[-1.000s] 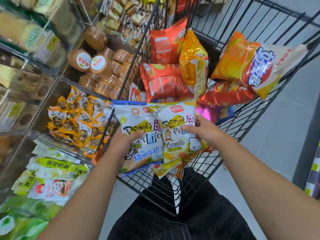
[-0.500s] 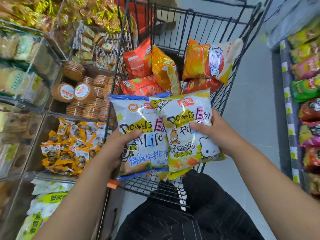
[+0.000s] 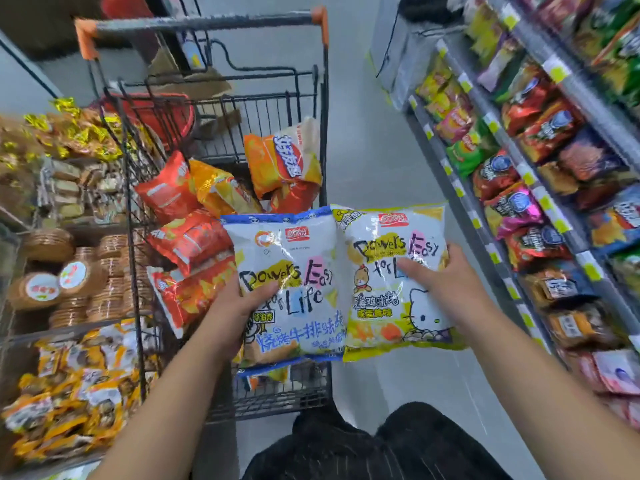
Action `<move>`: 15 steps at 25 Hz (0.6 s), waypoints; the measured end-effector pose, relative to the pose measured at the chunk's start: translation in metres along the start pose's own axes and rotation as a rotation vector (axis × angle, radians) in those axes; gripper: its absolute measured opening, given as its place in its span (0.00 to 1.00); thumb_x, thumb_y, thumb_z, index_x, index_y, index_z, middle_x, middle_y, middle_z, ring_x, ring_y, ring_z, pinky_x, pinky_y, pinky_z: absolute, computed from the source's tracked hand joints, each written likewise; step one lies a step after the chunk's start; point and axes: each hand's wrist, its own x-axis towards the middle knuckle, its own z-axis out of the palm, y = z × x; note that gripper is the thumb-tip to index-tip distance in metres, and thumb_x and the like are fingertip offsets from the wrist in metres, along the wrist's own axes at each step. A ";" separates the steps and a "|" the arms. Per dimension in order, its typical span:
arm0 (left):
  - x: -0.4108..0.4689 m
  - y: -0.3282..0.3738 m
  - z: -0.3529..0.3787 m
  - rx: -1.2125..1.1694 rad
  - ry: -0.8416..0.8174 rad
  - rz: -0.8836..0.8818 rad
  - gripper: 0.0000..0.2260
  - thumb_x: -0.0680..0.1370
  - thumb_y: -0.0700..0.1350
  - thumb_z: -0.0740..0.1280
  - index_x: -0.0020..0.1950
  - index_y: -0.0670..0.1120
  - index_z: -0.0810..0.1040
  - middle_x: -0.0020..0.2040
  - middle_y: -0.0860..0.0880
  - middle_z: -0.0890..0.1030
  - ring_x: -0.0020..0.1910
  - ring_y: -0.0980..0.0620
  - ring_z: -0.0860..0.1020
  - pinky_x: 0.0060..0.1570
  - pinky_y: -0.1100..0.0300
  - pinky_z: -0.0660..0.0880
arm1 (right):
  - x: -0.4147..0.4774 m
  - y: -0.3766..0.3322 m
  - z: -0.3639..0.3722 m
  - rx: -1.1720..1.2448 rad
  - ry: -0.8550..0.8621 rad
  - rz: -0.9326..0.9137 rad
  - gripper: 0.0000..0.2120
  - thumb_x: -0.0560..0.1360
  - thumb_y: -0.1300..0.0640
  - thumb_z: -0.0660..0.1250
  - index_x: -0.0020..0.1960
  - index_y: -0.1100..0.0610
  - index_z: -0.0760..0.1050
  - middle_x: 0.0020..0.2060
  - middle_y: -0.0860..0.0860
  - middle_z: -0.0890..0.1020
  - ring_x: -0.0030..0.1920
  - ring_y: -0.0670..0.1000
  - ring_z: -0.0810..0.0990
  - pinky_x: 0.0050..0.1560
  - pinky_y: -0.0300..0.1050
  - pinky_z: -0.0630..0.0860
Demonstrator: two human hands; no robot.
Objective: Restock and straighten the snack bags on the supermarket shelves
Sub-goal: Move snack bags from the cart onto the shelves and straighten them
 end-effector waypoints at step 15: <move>-0.040 -0.025 0.327 0.190 -0.320 0.001 0.20 0.71 0.50 0.70 0.61 0.44 0.78 0.52 0.42 0.85 0.51 0.40 0.84 0.44 0.51 0.82 | -0.095 0.111 -0.311 0.369 0.247 0.020 0.32 0.70 0.47 0.74 0.70 0.48 0.66 0.59 0.50 0.81 0.51 0.54 0.84 0.51 0.58 0.81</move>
